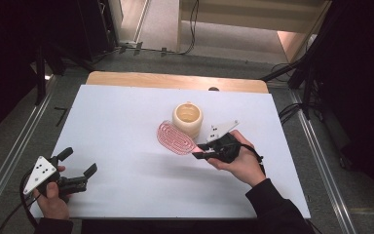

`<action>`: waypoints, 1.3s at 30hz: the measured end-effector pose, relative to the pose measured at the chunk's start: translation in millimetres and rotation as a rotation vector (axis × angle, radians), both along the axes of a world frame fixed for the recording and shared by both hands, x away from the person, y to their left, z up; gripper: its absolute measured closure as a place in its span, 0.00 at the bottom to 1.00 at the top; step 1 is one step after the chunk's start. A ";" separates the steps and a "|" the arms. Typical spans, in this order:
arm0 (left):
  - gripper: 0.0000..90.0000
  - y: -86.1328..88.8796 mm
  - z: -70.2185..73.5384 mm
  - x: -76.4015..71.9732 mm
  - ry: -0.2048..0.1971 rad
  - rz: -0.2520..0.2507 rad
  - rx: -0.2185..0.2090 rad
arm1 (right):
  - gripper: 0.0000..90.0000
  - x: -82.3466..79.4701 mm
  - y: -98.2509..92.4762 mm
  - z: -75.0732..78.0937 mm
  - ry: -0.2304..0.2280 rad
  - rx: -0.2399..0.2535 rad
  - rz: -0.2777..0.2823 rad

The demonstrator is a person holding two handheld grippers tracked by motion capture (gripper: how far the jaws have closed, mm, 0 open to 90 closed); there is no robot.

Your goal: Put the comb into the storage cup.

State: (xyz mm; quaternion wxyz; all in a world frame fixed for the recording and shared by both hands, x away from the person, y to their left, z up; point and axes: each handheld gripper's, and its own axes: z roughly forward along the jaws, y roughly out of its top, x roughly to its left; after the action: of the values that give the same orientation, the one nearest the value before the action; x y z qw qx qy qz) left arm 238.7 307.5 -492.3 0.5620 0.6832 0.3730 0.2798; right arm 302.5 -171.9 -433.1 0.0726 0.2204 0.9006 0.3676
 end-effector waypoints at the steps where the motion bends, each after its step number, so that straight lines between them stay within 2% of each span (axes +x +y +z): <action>1: 0.00 0.0 0.0 0.0 0.000 0.000 0.000 | 0.76 0.1 0.5 0.4 -0.002 0.006 -0.002; 21: 0.00 0.6 0.6 -0.3 0.000 -0.005 0.000 | 0.76 1.6 1.5 7.1 -0.084 0.125 -0.052; 27: 0.00 -4.1 2.7 -0.9 -0.007 -0.013 0.038 | 0.76 2.4 3.7 6.2 -0.104 0.138 -0.057; 33: 0.00 -1.7 4.0 -0.9 -0.002 -0.010 0.020 | 0.76 4.8 4.2 5.7 -0.126 0.166 -0.085; 39: 0.00 -0.9 3.3 -0.6 0.000 -0.006 0.009 | 0.76 8.6 3.8 5.0 -0.162 0.215 -0.106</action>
State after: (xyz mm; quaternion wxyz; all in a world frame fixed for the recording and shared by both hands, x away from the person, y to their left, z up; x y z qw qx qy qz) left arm 238.0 306.6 -489.0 0.5597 0.6870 0.3695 0.2798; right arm 311.1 -168.1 -428.1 0.1404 0.2437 0.8342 0.4744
